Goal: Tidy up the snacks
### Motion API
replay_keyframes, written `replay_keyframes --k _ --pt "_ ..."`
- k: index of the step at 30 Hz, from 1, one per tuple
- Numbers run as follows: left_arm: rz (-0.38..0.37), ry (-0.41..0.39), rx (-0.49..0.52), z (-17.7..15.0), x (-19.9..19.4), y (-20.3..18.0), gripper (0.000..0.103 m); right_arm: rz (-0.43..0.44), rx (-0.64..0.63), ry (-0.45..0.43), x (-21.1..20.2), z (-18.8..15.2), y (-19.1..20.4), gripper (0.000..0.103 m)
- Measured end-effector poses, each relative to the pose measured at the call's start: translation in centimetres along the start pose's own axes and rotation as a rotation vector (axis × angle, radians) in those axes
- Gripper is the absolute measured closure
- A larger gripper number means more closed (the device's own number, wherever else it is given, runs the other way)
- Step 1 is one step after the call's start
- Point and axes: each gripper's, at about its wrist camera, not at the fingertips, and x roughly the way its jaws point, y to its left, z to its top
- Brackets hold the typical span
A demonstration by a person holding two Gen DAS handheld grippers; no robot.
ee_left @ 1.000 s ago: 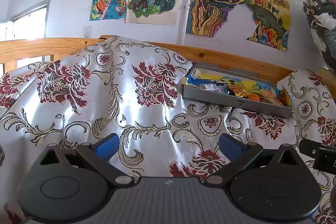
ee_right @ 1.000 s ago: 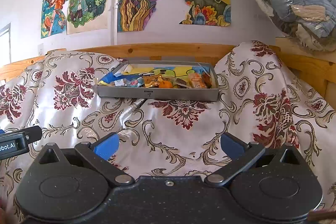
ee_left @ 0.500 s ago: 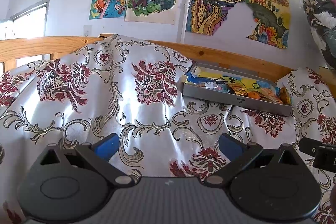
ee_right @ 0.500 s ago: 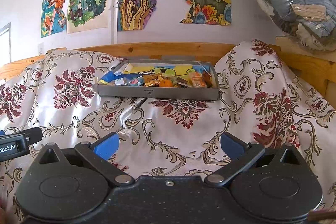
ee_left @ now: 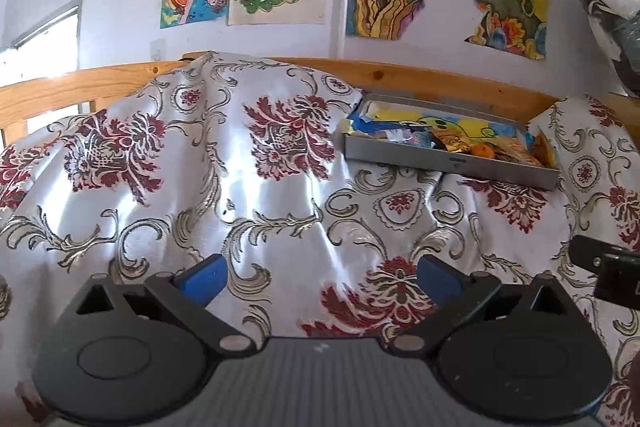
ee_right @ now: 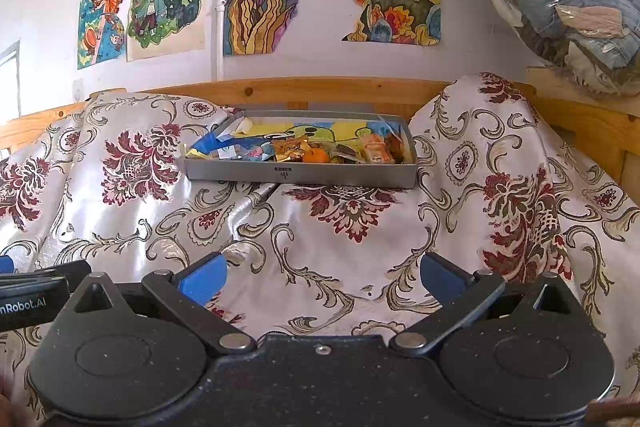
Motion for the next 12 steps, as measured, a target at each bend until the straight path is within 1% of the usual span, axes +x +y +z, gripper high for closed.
replay_keyframes --k 12 --pt "0.017 -0.002 0.008 -0.16 0.05 -0.07 0.001 0.0 0.0 0.002 0.14 0.15 -0.03 0.001"
